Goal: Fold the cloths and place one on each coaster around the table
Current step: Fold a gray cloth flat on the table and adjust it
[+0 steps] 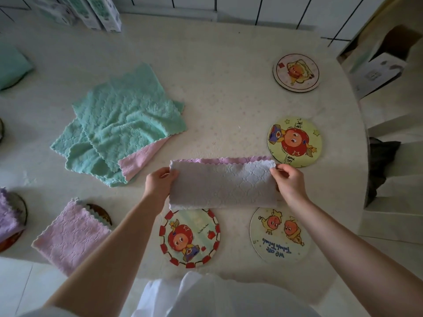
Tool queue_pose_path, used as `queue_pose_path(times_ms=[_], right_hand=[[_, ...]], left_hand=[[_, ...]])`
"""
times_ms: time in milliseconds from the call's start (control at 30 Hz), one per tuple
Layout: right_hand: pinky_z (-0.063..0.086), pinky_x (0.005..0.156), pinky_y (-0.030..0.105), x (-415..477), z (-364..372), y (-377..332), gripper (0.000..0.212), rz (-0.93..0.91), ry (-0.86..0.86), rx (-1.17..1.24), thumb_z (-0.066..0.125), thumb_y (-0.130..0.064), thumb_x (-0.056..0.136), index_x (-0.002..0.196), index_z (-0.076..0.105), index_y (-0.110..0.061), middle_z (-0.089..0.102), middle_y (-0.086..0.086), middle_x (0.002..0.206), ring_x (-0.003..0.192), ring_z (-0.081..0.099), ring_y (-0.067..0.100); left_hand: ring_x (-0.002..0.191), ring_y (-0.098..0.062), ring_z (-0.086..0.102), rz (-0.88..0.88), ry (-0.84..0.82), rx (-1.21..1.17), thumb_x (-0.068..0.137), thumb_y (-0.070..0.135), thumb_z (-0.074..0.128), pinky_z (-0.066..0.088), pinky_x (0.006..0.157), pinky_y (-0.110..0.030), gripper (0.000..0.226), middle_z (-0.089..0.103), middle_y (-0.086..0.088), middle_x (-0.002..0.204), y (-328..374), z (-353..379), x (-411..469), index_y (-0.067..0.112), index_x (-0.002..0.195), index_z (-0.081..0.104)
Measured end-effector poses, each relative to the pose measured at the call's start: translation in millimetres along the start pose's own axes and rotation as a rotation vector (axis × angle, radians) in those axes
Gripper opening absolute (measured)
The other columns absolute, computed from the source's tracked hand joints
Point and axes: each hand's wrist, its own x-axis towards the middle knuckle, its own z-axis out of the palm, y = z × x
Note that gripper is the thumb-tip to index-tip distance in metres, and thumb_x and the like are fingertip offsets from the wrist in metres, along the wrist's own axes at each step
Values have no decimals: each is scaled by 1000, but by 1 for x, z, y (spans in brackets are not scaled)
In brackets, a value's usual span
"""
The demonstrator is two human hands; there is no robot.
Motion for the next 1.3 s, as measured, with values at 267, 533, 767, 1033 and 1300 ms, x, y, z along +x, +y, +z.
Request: queue_pose_path(times_ms=[267,533,767,1033,1300], right_hand=[[51,76,35,10,1,10,12,2,-1,-24,56,-19,91,97,62,-10,65,3,91,85,60,18],[43,76,28,21,5,2,17,-53,-14,-139,55,-17,92,104,60,-7,61,0,95,87,55,16],[40,75,28,31,9,-2,22,-11,-25,-279,57,-21,91,104,57,-3,63,7,97,84,52,20],[39,71,26,19,2,-6,29,-3,-17,-227,57,-29,92,108,55,-5,62,7,102,90,57,21],[29,112,28,-73,22,4,55,-749,-173,-547,46,6,85,138,35,-1,44,13,137,131,40,23]], left_hand=[[78,-26,59,38,21,-14,89,18,59,53,72,-42,12,69,-8,88,-3,3,-2,20,87,71],[81,-23,60,22,122,72,91,20,56,53,79,-42,12,67,-2,91,3,13,2,25,87,67],[79,-19,57,23,165,175,92,23,55,48,71,-32,16,65,-2,95,9,17,4,17,102,66],[79,-18,61,119,254,377,92,34,53,49,66,-29,30,64,-4,106,11,11,-13,17,117,55],[141,-20,27,989,-69,1008,90,21,54,26,115,-44,57,35,-3,150,-47,43,-80,14,143,36]])
